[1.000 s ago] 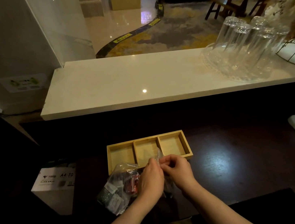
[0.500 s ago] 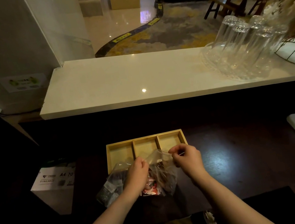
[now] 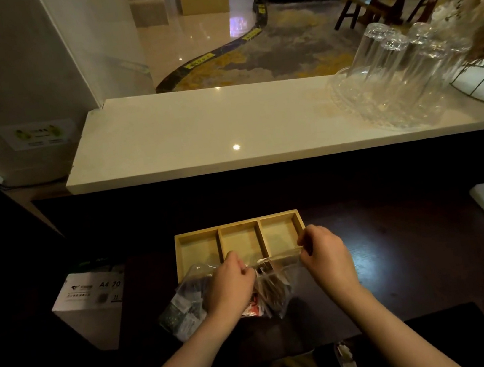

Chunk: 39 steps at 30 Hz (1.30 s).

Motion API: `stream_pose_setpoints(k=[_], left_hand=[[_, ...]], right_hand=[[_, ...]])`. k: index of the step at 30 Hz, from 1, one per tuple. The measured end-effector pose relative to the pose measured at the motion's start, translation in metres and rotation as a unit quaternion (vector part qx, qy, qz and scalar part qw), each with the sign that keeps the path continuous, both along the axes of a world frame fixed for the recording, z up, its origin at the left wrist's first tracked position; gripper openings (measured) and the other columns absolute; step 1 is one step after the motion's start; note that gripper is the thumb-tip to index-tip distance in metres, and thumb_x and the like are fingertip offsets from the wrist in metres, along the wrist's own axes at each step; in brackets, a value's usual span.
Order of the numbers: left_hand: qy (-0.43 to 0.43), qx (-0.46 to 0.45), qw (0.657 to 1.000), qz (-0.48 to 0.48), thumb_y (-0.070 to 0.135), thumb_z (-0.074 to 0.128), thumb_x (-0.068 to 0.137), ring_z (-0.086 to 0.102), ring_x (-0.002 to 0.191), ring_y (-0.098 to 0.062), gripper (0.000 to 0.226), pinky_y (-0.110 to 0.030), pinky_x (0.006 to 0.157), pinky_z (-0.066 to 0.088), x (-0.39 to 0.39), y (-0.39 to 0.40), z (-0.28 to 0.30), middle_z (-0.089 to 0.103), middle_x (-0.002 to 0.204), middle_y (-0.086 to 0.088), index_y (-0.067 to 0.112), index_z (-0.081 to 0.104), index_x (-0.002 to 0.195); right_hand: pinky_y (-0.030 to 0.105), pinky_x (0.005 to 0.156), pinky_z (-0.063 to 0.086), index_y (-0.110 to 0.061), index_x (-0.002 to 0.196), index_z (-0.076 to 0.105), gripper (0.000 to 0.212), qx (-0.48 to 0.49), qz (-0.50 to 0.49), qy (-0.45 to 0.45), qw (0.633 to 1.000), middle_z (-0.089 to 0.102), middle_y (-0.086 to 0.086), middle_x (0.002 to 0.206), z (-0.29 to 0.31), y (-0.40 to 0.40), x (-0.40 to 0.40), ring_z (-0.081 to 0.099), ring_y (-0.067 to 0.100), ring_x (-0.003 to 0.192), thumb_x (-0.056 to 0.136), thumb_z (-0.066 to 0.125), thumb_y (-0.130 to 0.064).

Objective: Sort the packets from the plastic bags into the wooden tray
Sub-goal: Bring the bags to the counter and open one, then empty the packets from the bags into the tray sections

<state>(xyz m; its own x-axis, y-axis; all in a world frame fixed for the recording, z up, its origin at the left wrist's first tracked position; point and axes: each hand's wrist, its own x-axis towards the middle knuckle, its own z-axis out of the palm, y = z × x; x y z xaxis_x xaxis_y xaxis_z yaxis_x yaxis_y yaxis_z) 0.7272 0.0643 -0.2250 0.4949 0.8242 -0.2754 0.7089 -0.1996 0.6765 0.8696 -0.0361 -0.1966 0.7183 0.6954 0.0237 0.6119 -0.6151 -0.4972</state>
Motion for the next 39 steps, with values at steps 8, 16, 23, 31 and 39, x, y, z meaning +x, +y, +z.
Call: stream_pose_setpoints(k=[8, 16, 23, 31, 39], left_hand=[[-0.035, -0.014, 0.999, -0.019, 0.019, 0.05, 0.092, 0.043, 0.055, -0.013, 0.017, -0.026, 0.05, 0.034, 0.017, -0.007, 0.006, 0.049, 0.066, 0.004, 0.021, 0.044, 0.076], [-0.121, -0.052, 0.99, -0.044, 0.022, 0.05, 0.091, 0.057, 0.075, -0.016, 0.015, -0.032, 0.068, 0.047, 0.006, -0.001, -0.001, 0.061, 0.083, 0.0, 0.018, 0.058, 0.079], [-0.144, -0.272, 0.947, 0.095, 0.033, 0.039, 0.098, 0.061, 0.089, -0.024, 0.026, -0.048, 0.086, 0.052, -0.007, 0.006, -0.014, 0.06, 0.106, -0.009, 0.012, 0.05, 0.109], [-0.329, -0.454, 0.81, 0.171, 0.053, 0.032, 0.094, 0.065, 0.103, -0.03, 0.05, -0.047, 0.086, 0.053, -0.009, 0.021, -0.001, 0.071, 0.11, -0.011, 0.02, 0.067, 0.109], [-0.124, 0.087, 0.982, 0.116, 0.031, 0.035, 0.1, 0.058, 0.063, -0.022, 0.041, -0.025, 0.049, 0.036, -0.009, 0.073, 0.017, 0.057, 0.064, -0.001, 0.009, 0.057, 0.073]], right_hand=[[0.015, 0.07, 0.046, -0.022, 0.131, 0.042, 0.046, -0.032, 0.235, 0.0, 0.971, 0.05, -0.005, 0.124, 0.005, 0.003, -0.046, 0.06, 0.01, 0.094, 0.087, 0.057, -0.023], [0.023, 0.058, 0.039, -0.019, 0.11, 0.055, 0.019, -0.053, 0.194, -0.094, 0.975, 0.068, -0.001, 0.099, -0.006, 0.012, -0.038, 0.067, 0.017, 0.082, 0.092, 0.055, -0.021], [0.026, 0.059, 0.04, -0.021, 0.078, 0.062, 0.009, 0.074, 0.227, -0.059, 0.969, 0.065, -0.006, 0.072, 0.046, 0.021, -0.019, 0.061, 0.014, 0.066, 0.084, 0.067, -0.026], [0.022, 0.063, 0.049, -0.024, 0.079, 0.065, 0.008, 0.219, 0.204, 0.136, 0.944, 0.062, -0.01, 0.068, 0.086, 0.043, 0.015, 0.06, 0.004, 0.066, 0.085, 0.069, -0.02], [0.023, 0.074, 0.053, -0.021, 0.089, 0.073, 0.007, 0.12, 0.145, 0.112, 0.976, 0.067, -0.013, 0.077, 0.045, 0.06, 0.058, 0.065, 0.003, 0.078, 0.084, 0.069, -0.025]])
